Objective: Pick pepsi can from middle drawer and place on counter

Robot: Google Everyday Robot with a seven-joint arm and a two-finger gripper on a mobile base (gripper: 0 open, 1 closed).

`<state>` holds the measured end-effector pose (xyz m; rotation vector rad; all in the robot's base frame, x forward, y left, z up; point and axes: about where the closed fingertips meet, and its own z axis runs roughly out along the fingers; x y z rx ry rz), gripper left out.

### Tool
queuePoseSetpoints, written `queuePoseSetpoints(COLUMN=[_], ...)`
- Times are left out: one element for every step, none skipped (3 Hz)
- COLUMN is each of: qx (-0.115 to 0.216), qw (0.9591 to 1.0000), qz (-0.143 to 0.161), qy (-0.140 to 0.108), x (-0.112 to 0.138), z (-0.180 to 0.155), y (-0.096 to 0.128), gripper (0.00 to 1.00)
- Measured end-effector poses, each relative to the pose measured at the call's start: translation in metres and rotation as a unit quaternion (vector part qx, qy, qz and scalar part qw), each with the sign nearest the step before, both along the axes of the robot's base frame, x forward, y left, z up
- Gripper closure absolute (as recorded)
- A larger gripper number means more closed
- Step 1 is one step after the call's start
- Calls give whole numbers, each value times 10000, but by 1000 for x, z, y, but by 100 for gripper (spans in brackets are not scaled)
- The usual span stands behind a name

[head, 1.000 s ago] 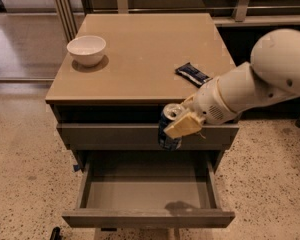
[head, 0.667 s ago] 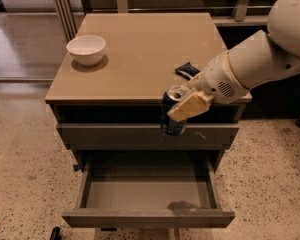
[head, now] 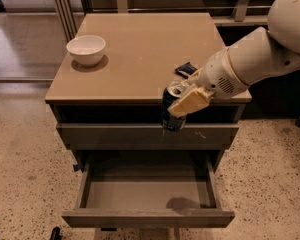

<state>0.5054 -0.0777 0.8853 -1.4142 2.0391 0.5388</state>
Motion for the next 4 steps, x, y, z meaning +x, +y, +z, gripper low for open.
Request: queuePoseSetpoints(qx=[-1,15,16,-31], qw=[9998,9992,9989,9993], qz=[-87,-144,-138,-83], qy=[-161,-367,-453,-377], x=[37,80,118,144], z=[12,34,45,42], y=[0,5,14,25], gripper=[100,100,100,100])
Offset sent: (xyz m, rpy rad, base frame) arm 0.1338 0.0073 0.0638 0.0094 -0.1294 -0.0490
